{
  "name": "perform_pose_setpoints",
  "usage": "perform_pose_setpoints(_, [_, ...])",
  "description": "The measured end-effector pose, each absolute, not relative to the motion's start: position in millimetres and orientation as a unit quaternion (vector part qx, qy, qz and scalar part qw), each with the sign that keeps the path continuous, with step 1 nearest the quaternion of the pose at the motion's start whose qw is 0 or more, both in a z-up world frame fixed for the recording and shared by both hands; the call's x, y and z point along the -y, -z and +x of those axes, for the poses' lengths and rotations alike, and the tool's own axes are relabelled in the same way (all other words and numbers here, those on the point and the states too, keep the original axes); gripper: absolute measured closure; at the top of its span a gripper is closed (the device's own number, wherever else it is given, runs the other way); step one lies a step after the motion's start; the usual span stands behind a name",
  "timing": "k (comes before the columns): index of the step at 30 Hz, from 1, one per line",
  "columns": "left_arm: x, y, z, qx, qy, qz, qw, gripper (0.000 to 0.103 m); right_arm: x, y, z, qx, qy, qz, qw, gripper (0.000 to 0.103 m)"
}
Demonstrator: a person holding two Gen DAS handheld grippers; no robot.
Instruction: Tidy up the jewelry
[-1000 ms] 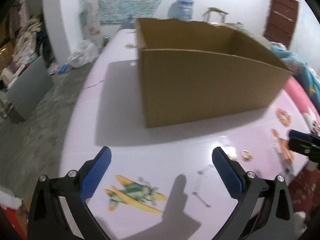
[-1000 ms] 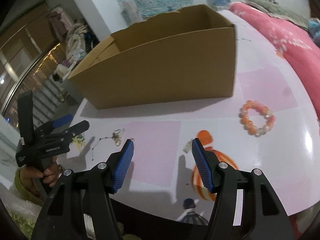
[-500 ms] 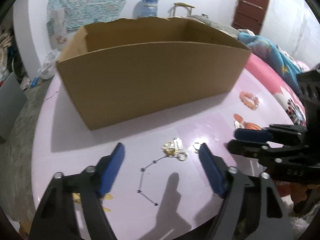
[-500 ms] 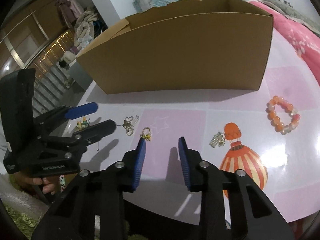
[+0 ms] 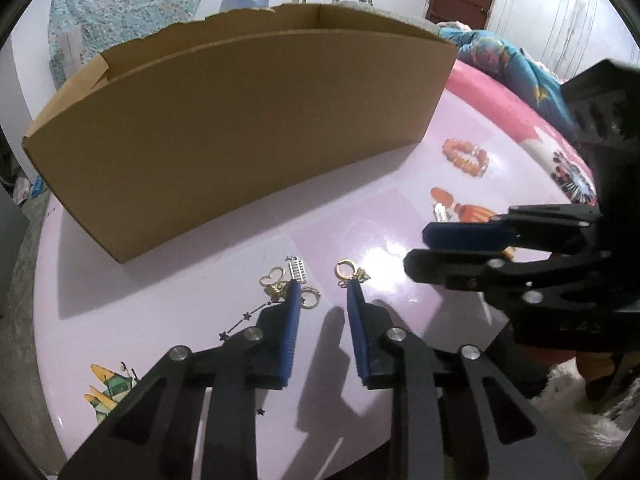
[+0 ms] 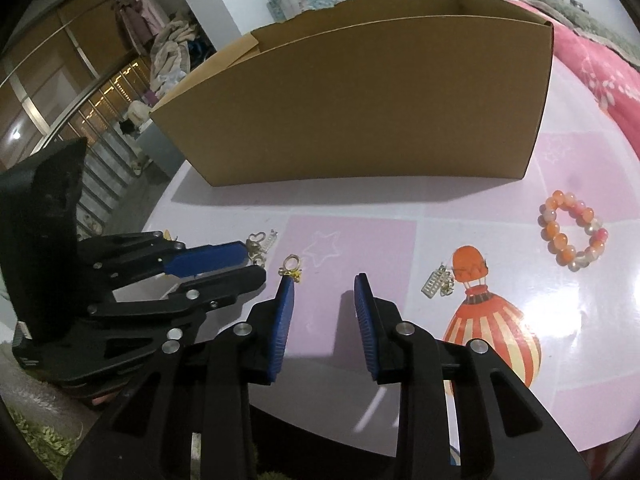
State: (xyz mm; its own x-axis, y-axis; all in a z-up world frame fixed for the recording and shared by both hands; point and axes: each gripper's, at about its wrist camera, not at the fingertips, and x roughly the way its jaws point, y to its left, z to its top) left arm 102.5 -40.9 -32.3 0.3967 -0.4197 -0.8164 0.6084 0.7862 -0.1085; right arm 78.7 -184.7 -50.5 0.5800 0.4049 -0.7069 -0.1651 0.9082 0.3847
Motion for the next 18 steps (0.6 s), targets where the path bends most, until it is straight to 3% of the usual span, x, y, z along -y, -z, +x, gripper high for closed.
perform_pose_setpoints(5, [42.3,36.7,106.4,-0.455,0.305,0.115,0.829,0.087,187.1,52.3,76.8,-0.426,-0.161,0.144,0.878,0.074])
perform_pose_setpoints(18, [48.9,37.0,102.7,-0.444,0.304,0.152,0.829,0.089,191.6,52.5,72.7,-0.423,-0.16,0.147,0.88,0.074])
